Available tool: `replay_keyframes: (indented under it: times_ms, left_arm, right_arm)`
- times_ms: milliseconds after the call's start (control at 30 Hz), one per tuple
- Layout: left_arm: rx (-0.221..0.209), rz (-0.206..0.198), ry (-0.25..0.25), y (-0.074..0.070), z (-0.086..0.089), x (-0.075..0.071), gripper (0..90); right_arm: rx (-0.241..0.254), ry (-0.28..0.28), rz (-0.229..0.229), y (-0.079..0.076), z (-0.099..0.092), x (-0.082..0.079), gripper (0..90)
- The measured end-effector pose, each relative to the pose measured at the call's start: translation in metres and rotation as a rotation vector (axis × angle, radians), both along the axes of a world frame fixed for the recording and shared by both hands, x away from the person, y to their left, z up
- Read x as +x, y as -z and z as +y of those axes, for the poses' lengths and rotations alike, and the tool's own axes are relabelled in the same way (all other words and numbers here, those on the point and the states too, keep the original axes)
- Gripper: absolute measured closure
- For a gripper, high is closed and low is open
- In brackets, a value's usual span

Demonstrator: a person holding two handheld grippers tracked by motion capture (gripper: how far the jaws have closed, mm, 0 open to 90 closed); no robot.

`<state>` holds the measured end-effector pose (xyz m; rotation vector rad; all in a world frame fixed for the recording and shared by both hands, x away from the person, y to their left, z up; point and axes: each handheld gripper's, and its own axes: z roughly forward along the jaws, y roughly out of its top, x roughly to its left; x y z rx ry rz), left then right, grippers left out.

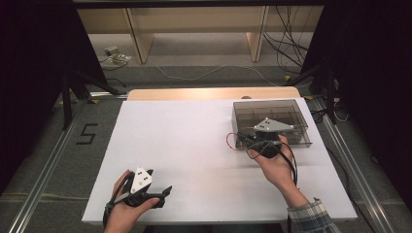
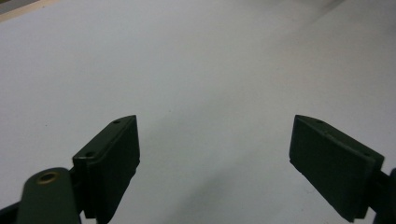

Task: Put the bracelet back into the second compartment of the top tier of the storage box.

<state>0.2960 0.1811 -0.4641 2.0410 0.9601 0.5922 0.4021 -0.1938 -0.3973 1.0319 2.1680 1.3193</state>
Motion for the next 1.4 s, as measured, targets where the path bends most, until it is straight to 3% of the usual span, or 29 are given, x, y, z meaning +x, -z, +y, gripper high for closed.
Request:
replay_keyframes:
  times_ms: [1400]
  left_arm:
    - [-0.003, -0.001, -0.001, 0.0, 0.0, 0.0, 16.1]
  right_arm:
    - [0.046, 0.101, -0.008, -0.01, -0.045, 0.002, 88.5]
